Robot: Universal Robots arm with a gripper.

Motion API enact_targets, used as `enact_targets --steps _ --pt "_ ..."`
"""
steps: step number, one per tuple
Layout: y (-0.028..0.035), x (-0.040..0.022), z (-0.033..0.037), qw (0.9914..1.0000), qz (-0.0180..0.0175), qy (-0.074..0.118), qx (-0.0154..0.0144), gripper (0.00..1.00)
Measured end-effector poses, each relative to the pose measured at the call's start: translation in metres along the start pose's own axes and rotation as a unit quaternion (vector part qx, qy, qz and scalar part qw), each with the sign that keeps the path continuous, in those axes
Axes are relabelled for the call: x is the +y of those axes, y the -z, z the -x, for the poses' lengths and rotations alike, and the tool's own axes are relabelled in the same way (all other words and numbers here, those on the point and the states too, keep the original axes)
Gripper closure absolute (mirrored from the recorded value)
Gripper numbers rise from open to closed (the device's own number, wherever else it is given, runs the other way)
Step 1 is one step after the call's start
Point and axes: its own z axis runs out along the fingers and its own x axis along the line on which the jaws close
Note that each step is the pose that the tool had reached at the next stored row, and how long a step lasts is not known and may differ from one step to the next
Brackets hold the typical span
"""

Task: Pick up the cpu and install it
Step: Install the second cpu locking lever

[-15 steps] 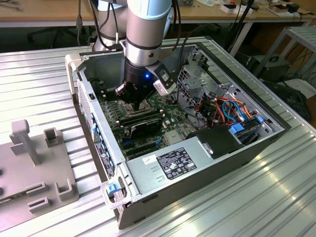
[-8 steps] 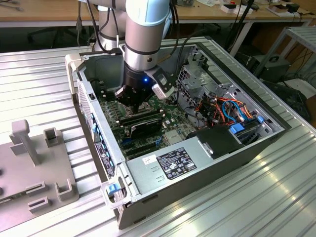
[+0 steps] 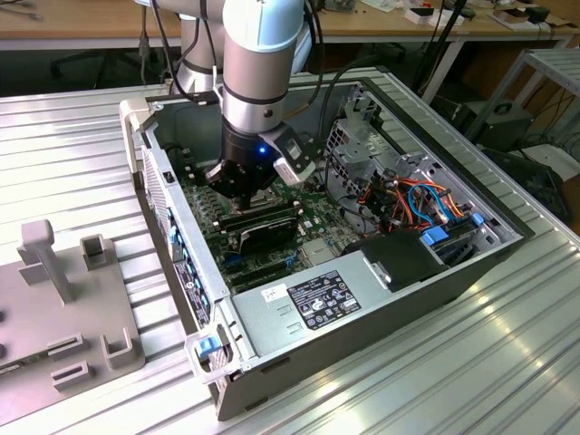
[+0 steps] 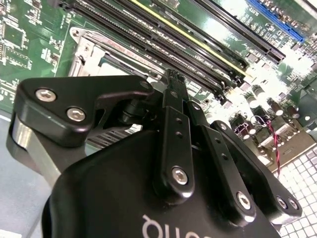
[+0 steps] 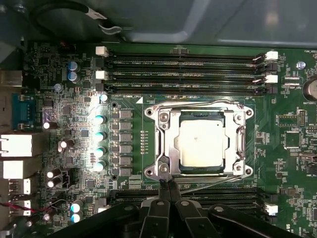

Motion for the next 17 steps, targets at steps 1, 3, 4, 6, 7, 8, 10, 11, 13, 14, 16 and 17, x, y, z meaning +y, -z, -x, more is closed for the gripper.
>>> enact_targets --steps 1,3,4,6,7,8,10,11,13,14,16,17 --pt "-0.0003 0.0 -0.0009 1.0 0.0 0.0 -0.0005 0.89" --pt "-0.0008 0.0 -0.0022 1.0 0.0 0.0 -0.0017 0.89" --pt "-0.001 0.0 -0.0025 1.0 0.0 0.0 -0.0021 0.89" --pt "-0.0015 0.0 -0.0034 1.0 0.0001 0.0 -0.0029 0.89" --pt "-0.0018 -0.0001 -0.0038 0.99999 0.0001 0.0 -0.0032 0.89" --pt "-0.002 -0.0001 -0.0043 0.99999 0.0 0.0 -0.0035 0.89" --pt "-0.0029 -0.0001 -0.0051 0.99999 0.0 0.0 -0.0039 0.89" --pt "-0.0038 -0.0001 -0.0056 0.99999 0.0 0.0 -0.0043 0.89" --pt "-0.005 -0.0002 -0.0062 0.99999 0.0 0.0 -0.0049 0.89" --pt "-0.0054 -0.0002 -0.0063 0.99999 0.0 0.0 -0.0051 0.89" --pt "-0.0055 -0.0001 -0.0063 0.99999 0.0 0.0 -0.0052 0.89" --pt "-0.0056 -0.0001 -0.0063 0.99999 0.0 0.0 -0.0053 0.89"
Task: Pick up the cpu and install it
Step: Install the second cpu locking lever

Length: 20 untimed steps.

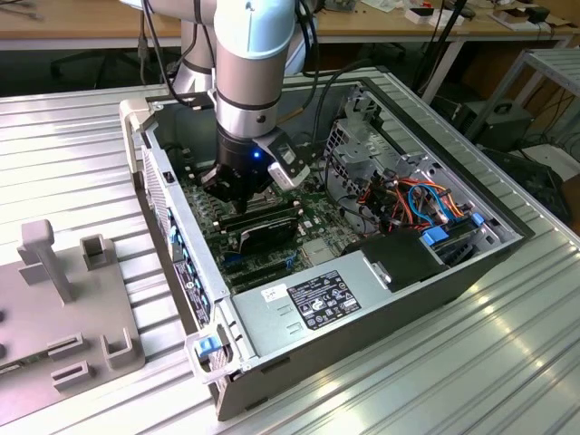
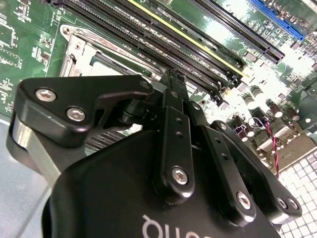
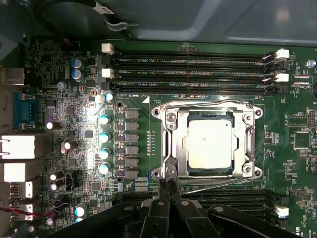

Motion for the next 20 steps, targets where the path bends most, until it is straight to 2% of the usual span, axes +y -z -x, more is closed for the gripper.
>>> enact_targets --steps 9,20 --pt "-0.0009 0.0002 -0.0019 1.0 -0.0001 0.0 -0.0023 0.89" --pt "-0.004 0.0004 -0.0026 1.0 0.0001 0.0 -0.0029 0.89"
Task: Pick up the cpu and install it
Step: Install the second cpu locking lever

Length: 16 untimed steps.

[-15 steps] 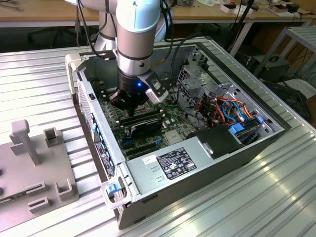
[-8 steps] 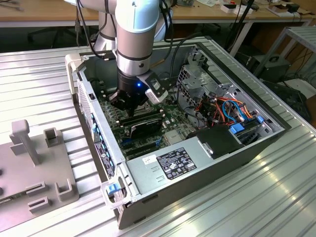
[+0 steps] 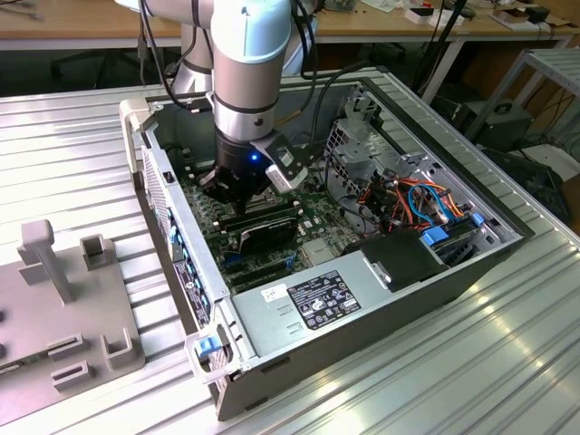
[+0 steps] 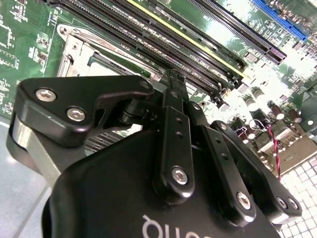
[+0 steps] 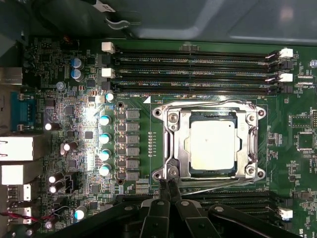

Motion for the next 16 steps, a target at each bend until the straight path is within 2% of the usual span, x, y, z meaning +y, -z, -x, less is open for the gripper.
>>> enact_targets --steps 5,10,12,16 --pt "-0.0004 0.0014 -0.0007 1.0 -0.0001 0.0 -0.0003 0.89" --pt "-0.0005 0.0022 -0.0021 1.0 -0.0001 0.0 -0.0017 0.89" --pt "-0.001 0.0022 -0.0027 1.0 -0.0001 0.0 -0.0031 0.89" --pt "-0.001 0.0022 -0.0027 0.99999 -0.0001 0.0 -0.0033 0.89"
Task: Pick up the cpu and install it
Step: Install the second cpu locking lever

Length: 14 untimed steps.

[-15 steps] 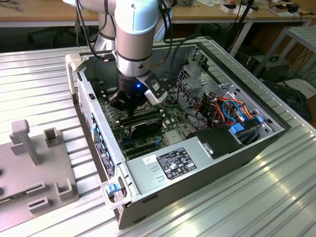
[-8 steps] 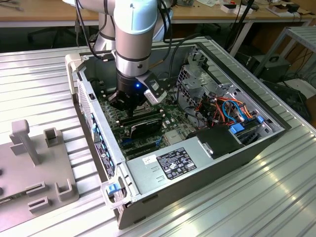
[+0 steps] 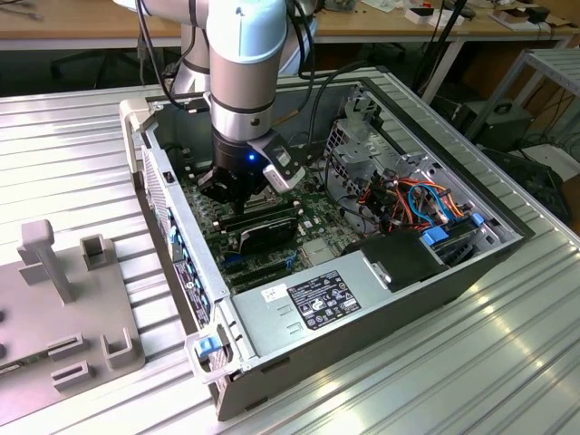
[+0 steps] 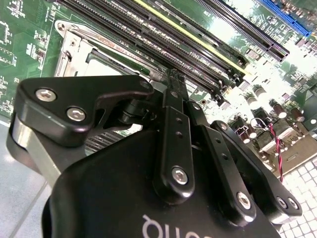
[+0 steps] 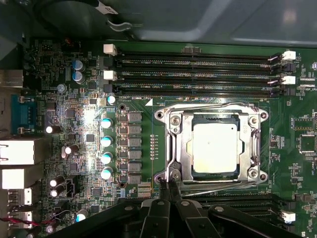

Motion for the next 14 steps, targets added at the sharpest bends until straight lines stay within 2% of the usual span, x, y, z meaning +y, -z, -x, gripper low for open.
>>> enact_targets --steps 7,14 --pt "-0.0005 0.0002 -0.0001 1.0 0.0001 0.0 -0.0004 0.89" --pt "-0.0016 0.0031 -0.001 1.0 0.0001 0.0 -0.001 0.89"
